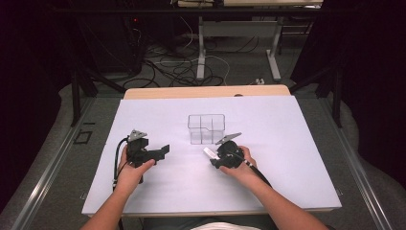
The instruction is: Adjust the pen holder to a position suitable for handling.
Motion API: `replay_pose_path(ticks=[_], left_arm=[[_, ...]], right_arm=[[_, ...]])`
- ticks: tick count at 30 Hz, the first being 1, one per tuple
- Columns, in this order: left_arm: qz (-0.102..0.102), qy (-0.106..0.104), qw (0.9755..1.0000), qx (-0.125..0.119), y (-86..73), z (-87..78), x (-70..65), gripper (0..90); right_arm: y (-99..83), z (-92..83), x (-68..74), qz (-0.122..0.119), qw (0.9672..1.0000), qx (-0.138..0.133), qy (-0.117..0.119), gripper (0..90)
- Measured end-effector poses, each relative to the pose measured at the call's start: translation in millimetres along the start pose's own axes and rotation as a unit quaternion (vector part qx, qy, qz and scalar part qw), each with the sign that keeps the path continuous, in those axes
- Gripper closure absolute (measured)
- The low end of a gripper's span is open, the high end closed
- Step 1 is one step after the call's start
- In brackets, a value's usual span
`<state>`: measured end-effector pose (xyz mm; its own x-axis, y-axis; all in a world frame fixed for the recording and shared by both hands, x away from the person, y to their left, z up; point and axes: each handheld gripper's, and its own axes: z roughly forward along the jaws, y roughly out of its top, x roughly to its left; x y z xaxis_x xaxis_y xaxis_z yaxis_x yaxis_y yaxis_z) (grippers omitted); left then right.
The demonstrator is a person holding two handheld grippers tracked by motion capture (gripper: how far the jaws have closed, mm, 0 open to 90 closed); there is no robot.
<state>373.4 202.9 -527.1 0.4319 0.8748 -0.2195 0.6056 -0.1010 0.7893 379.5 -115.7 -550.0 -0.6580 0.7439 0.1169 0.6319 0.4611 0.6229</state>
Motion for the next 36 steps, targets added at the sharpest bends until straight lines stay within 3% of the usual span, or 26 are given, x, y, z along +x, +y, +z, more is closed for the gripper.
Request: replay_pose_path(ticks=[8,9,10,11,18,27,28,36], left_arm=[[0.001,-0.001,1.0,0.001,-0.3,0.6,-0.3,4.1],[0.001,-0.001,1.0,0.001,-0.3,0.6,-0.2,4.1],[0.001,-0.002,1.0,0.001,-0.3,0.7,-0.2,4.1],[0.001,-0.001,1.0,0.001,-0.4,0.7,-0.3,4.1],[0.002,-0.002,1.0,0.001,-0.2,0.7,-0.3,4.1],[0.002,-0.002,1.0,0.002,-0.4,1.2,-0.6,4.1],[0.002,-0.001,1.0,0.003,-0.3,1.1,-0.6,4.1],[0.003,-0.001,1.0,0.006,-0.5,2.2,-0.8,4.1]], right_arm=[[-0.4,-0.5,1.0,0.007,1.0,0.002,-0.005,64.7],[-2.2,4.5,1.9,0.012,0.9992,-0.037,-0.005,65.0],[-1.7,3.6,2.1,0.007,0.9996,-0.028,-0.004,65.1],[0.4,-0.6,2.2,-0.003,0.9999,0.008,-0.008,65.1],[2.2,-0.2,5.5,-0.032,0.9992,0.017,-0.019,65.5],[6.9,-2.3,5.6,-0.022,0.9983,0.052,-0.013,65.9],[7.8,-2.0,3.9,-0.037,0.9979,0.051,-0.011,66.0],[13.5,-2.4,2.6,-0.035,0.9959,0.083,-0.009,66.5]])
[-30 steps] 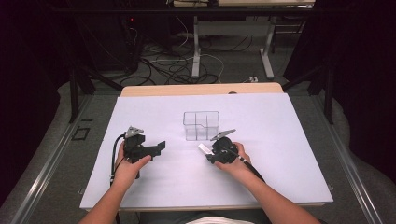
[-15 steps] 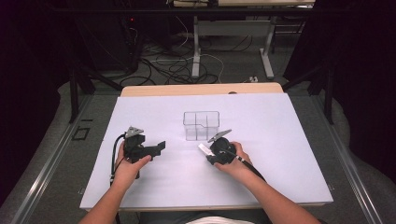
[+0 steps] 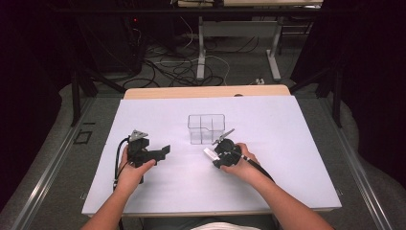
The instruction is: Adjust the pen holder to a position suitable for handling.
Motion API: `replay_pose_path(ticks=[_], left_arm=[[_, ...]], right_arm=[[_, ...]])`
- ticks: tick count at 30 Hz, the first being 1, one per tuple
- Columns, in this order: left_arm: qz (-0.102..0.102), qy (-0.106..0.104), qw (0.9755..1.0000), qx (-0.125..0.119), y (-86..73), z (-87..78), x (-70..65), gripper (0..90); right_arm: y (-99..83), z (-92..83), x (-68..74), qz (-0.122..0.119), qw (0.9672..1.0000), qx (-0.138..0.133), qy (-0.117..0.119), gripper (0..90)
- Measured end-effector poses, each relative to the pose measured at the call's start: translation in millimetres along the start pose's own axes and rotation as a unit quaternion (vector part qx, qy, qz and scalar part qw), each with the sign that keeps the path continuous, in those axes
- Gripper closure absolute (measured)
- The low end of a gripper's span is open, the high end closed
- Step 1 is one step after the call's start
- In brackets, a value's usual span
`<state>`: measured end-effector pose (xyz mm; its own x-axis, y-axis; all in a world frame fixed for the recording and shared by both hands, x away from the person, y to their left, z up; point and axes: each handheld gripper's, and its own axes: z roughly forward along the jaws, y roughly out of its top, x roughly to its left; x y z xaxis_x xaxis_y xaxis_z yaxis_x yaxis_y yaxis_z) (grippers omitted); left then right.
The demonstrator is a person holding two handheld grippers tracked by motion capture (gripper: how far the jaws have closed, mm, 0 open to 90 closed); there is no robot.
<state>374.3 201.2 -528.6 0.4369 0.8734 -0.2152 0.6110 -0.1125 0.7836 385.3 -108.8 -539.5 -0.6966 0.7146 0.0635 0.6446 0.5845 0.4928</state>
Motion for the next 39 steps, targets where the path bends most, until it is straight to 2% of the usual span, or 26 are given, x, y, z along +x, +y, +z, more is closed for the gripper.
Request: replay_pose_path(ticks=[4,5,7,8,9,10,11,13,15,17,19,20,21,24,25,26,27,28,29,30,31,32,34,35,36,39], left_arm=[[0.0,-0.001,1.0,-0.001,-0.1,0.4,-0.2,4.1],[0.0,-0.001,1.0,0.0,-0.1,0.4,-0.1,4.1],[-0.001,-0.001,1.0,0.0,-0.1,0.3,0.2,4.1],[-0.001,0.0,1.0,0.0,-0.1,0.3,0.3,4.1],[-0.002,0.0,1.0,0.0,-0.1,0.3,0.5,4.1],[-0.002,0.0,1.0,0.0,-0.1,0.4,0.6,4.1],[-0.002,0.0,1.0,0.0,-0.1,0.4,0.6,4.1],[-0.002,0.0,1.0,0.0,-0.1,0.4,0.7,4.1],[-0.002,0.0,1.0,0.0,-0.1,0.5,0.8,4.1],[-0.002,-0.001,1.0,0.0,-0.2,0.9,1.0,4.1],[-0.002,-0.001,1.0,0.001,-0.2,1.0,0.9,4.1],[-0.002,-0.002,1.0,0.001,-0.1,1.0,0.9,4.1],[-0.002,-0.002,1.0,0.0,0.0,0.9,0.9,4.1],[-0.003,-0.003,1.0,0.0,0.1,0.7,1.2,4.1],[-0.004,-0.003,1.0,0.003,0.3,0.3,1.4,4.1],[-0.004,-0.003,1.0,0.003,0.3,0.3,1.6,4.1],[-0.005,-0.003,1.0,-0.001,0.1,0.7,1.6,4.1],[-0.005,-0.003,1.0,-0.001,0.2,0.7,1.7,4.1],[-0.005,-0.003,1.0,-0.001,0.2,0.6,1.7,4.1],[-0.005,-0.004,1.0,-0.001,0.4,0.5,1.8,4.1],[-0.005,-0.004,1.0,-0.001,0.4,0.4,1.7,4.1],[-0.005,-0.005,1.0,-0.001,0.5,0.3,1.6,4.1],[-0.004,-0.004,1.0,-0.001,0.6,0.1,1.6,4.1],[-0.004,-0.004,1.0,-0.002,0.7,0.0,1.6,4.1],[-0.004,-0.004,1.0,-0.002,0.7,0.1,1.6,4.1],[-0.005,-0.006,1.0,-0.003,0.8,0.1,1.4,4.1]], right_arm=[[6.2,0.3,-4.0,0.01,0.9996,0.021,0.018,66.8],[7.8,-0.2,-3.1,0.021,0.9992,0.03,0.017,66.9],[11.4,0.9,-3.6,0.009,0.999,0.04,0.015,66.9],[12.4,1.0,-0.8,0.024,0.9985,0.047,0.014,67.0],[14.3,1.8,-2.6,0.007,0.9987,0.049,0.014,67.0],[15.3,1.0,-1.3,0.016,0.9981,0.058,0.011,67.1],[16.6,1.6,-2.3,0.004,0.9982,0.059,0.012,67.1],[17.3,2.2,-3.2,0.004,0.998,0.062,0.009,67.2],[17.3,1.1,-3.1,0.019,0.9974,0.068,0.013,67.3],[17.0,1.7,-6.7,0.014,0.9978,0.061,0.022,67.3],[16.0,3.8,-6.3,0.03,0.9981,0.045,0.028,67.4],[17.4,0.7,-8.7,0.023,0.9972,0.064,0.03,67.4],[17.6,0.4,-9.4,0.024,0.997,0.066,0.032,67.4],[16.8,-0.2,-9.6,0.033,0.9965,0.062,0.045,67.4],[16.7,-1.0,-11.0,0.024,0.9969,0.062,0.043,67.4],[15.9,-1.0,-10.8,0.024,0.997,0.054,0.051,67.5],[15.3,-1.8,-8.8,0.037,0.9965,0.053,0.052,67.5],[15.4,-2.8,-10.4,0.022,0.997,0.052,0.054,67.5],[15.1,-4.3,-9.6,0.027,0.9969,0.053,0.052,67.5],[13.1,-1.9,-9.4,0.029,0.9977,0.027,0.055,67.5],[14.1,-5.3,-10.4,0.022,0.9972,0.046,0.054,67.5],[13.8,-5.6,-11.0,0.019,0.9975,0.043,0.053,67.5],[12.0,-7.4,-9.2,0.042,0.997,0.038,0.053,67.5],[12.4,-9.0,-11.1,0.033,0.9969,0.045,0.055,67.5],[12.1,-7.9,-14.5,0.009,0.9979,0.033,0.055,67.5],[10.8,-10.9,-13.7,0.017,0.9978,0.029,0.058,67.5]])
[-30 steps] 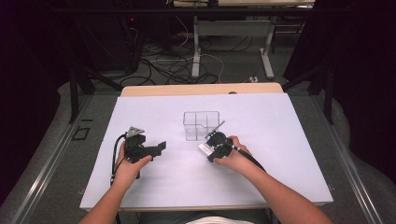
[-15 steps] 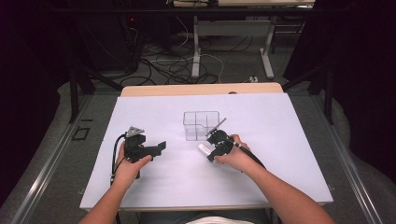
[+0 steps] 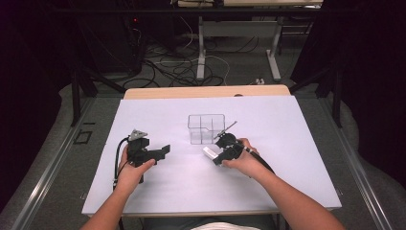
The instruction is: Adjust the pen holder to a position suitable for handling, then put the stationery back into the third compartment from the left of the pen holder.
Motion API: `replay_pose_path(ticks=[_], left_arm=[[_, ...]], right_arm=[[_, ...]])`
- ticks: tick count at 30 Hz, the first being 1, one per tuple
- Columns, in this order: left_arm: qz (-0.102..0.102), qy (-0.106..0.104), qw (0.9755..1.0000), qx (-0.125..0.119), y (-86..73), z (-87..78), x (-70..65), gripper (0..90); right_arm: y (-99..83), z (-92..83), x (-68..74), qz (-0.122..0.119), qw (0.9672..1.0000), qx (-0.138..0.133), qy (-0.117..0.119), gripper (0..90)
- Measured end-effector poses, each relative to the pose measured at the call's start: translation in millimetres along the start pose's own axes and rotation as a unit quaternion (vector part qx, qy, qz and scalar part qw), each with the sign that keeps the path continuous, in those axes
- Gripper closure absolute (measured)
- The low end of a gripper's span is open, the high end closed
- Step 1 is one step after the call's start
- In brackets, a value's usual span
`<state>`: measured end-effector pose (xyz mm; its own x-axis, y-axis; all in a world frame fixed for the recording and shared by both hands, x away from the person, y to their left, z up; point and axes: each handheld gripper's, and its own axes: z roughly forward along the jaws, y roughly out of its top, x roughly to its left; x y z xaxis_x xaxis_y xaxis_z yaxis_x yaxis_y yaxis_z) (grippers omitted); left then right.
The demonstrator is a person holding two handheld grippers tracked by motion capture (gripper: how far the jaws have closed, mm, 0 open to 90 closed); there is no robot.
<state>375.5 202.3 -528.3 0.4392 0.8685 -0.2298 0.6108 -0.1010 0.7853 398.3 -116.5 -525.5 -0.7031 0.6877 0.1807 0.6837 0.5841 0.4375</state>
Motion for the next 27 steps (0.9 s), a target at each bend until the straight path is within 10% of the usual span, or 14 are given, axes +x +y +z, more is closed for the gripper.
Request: replay_pose_path(ticks=[9,18,22,27], left_arm=[[-0.001,-0.006,1.0,-0.001,0.4,-0.2,-1.4,4.6],[0.0,-0.012,0.9999,-0.002,1.4,-1.2,-2.3,5.6],[0.004,-0.016,0.9999,0.0,2.9,-1.9,-3.3,5.8],[0.005,-0.021,0.9998,-0.003,5.0,-3.9,-3.7,5.8]], right_arm=[[-1.6,-5.0,4.6,-0.041,0.9986,-0.033,-0.005,67.4],[-6.9,-8.1,15.6,-0.104,0.9916,-0.047,-0.062,67.4],[-9.4,-12.1,21.5,-0.149,0.9832,-0.059,-0.088,67.4],[-12.8,-17.8,34.2,-0.228,0.961,-0.068,-0.141,67.4]])
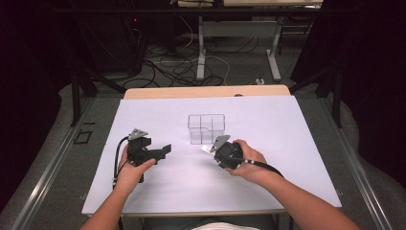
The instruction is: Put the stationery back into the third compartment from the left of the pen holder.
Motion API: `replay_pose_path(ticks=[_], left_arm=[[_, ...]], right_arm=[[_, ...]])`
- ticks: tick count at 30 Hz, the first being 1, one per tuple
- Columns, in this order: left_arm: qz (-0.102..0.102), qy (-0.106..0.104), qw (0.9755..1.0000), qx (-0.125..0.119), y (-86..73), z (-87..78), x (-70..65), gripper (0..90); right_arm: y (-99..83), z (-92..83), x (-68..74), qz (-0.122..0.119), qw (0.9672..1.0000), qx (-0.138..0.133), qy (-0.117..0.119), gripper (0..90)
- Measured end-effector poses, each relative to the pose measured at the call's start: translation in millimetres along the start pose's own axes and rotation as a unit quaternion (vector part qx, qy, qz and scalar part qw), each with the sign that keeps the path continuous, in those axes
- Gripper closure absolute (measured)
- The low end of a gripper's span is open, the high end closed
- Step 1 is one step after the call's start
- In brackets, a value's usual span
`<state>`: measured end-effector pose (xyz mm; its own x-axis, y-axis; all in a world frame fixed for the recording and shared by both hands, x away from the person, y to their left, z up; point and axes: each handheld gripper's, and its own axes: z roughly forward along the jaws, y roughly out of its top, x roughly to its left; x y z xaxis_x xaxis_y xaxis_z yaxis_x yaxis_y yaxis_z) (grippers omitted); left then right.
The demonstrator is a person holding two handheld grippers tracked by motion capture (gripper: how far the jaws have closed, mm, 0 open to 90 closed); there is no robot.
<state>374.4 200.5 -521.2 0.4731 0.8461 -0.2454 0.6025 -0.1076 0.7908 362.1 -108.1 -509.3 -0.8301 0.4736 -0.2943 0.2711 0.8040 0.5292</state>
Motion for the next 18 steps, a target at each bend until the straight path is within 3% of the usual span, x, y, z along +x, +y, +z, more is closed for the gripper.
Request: replay_pose_path(ticks=[2,4,6,10,13,15,17,18], left_arm=[[0.0,-0.003,1.0,0.003,1.0,-1.3,0.2,6.4],[0.001,-0.003,1.0,0.004,1.7,-2.3,-0.2,8.3],[0.002,-0.006,1.0,0.006,2.5,-3.1,-0.6,9.0],[0.005,-0.011,0.9999,0.006,3.4,-3.2,-2.5,9.8],[0.009,-0.014,0.9998,0.008,4.5,-4.2,-3.5,10.3],[0.008,-0.016,0.9998,0.009,5.5,-5.3,-4.4,10.7],[0.011,-0.021,0.9997,0.008,7.1,-6.7,-4.8,11.4],[0.013,-0.025,0.9995,0.013,8.3,-8.1,-4.6,12.1]], right_arm=[[1.3,-3.5,4.2,-0.042,0.9989,-0.005,-0.02,67.4],[2.1,-6.7,10.0,-0.083,0.9956,-0.006,-0.044,67.4],[1.9,-9.4,15.3,-0.123,0.9903,-0.007,-0.065,67.4],[0.1,-12.8,25.4,-0.194,0.976,-0.013,-0.099,67.4],[-1.2,-14.4,34.3,-0.261,0.9565,-0.024,-0.128,67.4],[-2.0,-16.1,40.2,-0.308,0.9394,-0.024,-0.149,67.4],[-3.4,-17.2,47.3,-0.354,0.9192,-0.021,-0.17,67.3],[-3.6,-17.5,49.9,-0.383,0.9054,-0.022,-0.181,67.4]])
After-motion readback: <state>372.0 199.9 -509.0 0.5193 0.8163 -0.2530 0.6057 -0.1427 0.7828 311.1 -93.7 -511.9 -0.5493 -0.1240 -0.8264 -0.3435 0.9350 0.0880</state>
